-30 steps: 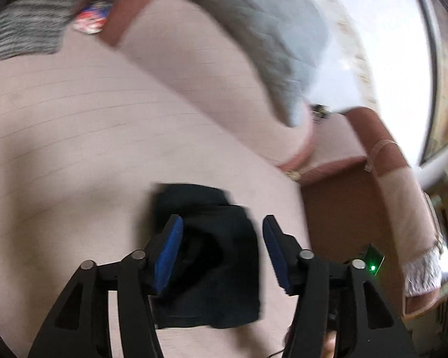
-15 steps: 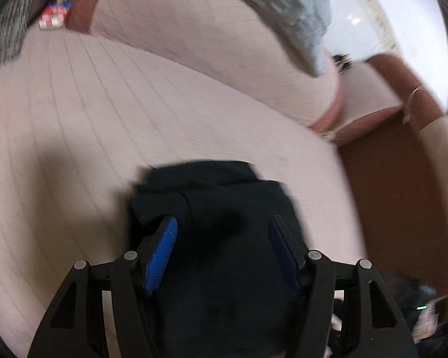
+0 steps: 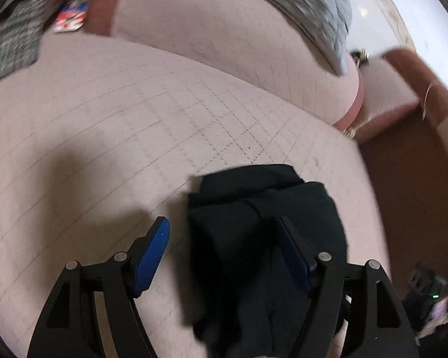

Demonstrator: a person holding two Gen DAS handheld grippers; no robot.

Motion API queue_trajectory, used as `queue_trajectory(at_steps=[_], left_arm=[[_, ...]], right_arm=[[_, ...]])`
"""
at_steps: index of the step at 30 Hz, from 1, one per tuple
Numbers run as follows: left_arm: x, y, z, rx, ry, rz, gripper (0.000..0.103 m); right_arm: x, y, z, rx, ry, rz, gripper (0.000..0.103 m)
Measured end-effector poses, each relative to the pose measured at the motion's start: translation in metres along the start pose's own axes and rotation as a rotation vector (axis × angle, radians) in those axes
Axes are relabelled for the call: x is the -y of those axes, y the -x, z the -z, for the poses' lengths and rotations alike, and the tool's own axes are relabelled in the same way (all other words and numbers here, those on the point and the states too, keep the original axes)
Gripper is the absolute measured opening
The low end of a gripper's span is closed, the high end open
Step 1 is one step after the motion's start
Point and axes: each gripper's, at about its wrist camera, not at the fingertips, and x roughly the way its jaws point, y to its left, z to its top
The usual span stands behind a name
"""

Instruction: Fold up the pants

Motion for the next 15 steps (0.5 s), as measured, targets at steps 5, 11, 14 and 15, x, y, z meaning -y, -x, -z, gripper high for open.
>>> queue_trajectory(at_steps=[5, 11, 14, 15], left_arm=[[-0.023, 0.043, 0.028, 0.02, 0.112, -0.016, 0.075], [-0.007, 0.071, 0.089, 0.042, 0.072, -0.093, 0.075], [0.014, 0.077, 0.123, 0.052, 0.008, -0.166, 0.075], [0.021, 0.08, 0.133, 0.068, -0.023, -0.199, 0.075]], right_arm=[[0.0, 0.031, 0.012, 0.038, 0.006, 0.033, 0.079], [0.002, 0.053, 0.053, 0.036, 0.012, 0.086, 0.079], [0.003, 0.059, 0.077, 0.021, -0.004, 0.089, 0.079], [0.001, 0.061, 0.085, 0.02, -0.003, 0.095, 0.079]])
